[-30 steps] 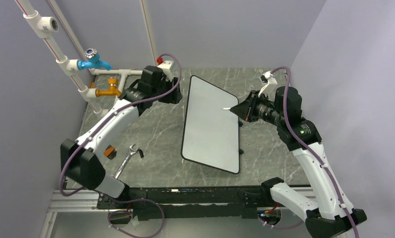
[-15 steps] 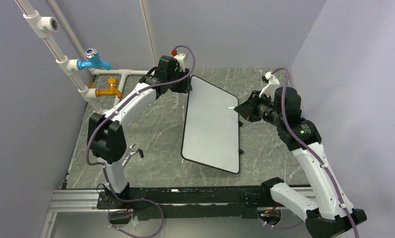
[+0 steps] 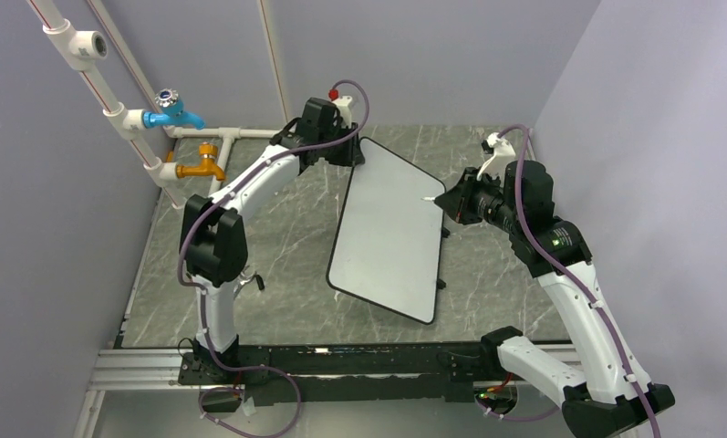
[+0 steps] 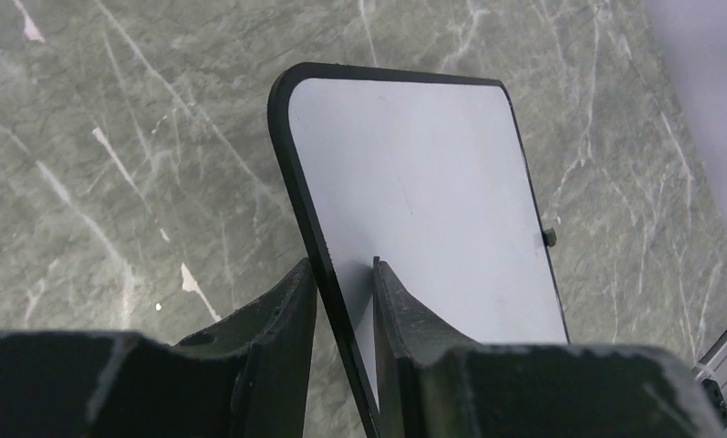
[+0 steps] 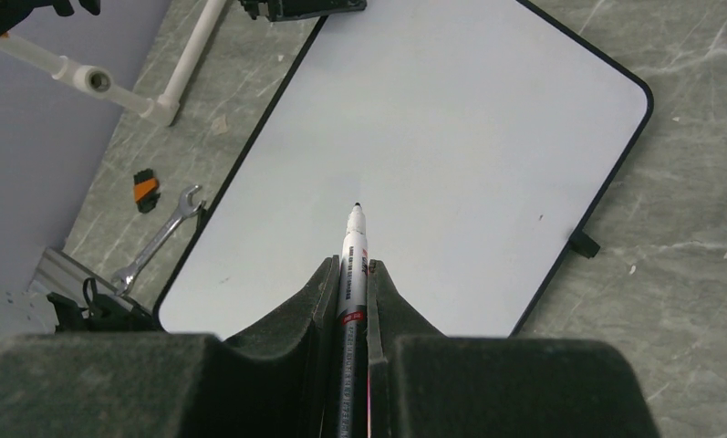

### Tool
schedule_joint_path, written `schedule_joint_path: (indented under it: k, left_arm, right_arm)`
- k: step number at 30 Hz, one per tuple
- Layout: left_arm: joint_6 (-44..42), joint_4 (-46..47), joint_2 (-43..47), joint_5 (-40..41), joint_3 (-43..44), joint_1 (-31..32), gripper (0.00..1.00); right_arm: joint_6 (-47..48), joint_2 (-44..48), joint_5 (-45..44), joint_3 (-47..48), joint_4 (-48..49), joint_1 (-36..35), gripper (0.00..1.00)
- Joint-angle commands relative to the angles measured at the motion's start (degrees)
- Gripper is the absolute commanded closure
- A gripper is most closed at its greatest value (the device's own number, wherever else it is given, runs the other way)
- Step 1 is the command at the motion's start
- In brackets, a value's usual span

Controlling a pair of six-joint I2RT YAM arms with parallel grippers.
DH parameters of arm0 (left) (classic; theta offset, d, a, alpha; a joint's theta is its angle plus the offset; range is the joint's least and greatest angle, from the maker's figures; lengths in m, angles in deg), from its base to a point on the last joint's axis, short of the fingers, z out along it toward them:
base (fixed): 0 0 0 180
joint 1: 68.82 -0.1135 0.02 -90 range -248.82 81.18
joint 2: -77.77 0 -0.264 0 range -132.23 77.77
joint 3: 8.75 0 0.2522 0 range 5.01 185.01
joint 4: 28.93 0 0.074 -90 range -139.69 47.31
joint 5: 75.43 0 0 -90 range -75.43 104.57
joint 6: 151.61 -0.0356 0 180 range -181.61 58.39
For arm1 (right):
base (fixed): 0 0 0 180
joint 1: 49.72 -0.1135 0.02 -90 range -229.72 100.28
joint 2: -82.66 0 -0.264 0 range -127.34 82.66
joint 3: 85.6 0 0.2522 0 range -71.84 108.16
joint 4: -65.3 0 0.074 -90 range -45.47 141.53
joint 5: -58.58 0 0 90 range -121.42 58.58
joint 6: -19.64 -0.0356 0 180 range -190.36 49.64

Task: Write a sentence on the whiteboard
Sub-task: Move the whiteboard to the center of the board.

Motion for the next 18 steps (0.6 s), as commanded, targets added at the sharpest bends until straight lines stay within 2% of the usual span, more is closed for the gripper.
schedule_joint_path:
  k: [1,13,16,18]
  left_arm:
    - [0.1,2.4,-2.1,-3.9,4.8,2.1,0.68]
    - [-2.3,0.9,-12.4,-13.5,19.6,7.3,0.64]
    - [-3.7,-0.3,-13.8,-15.0,22.2,8.5,0.56]
    - [-4.0,-0.5,-13.5,-15.5,22.2,8.8,0.47]
  right_arm:
    - [1.6,0.4,-1.4,1.1,-0.5,0.2,1.00]
    - [3.1,1.1,-3.0,2.4,-2.9,0.2,1.00]
    - [3.2,1.2,-3.1,2.5,-3.1,0.2,1.00]
    - [3.1,1.4,-3.0,2.4,-3.0,0.2,1.00]
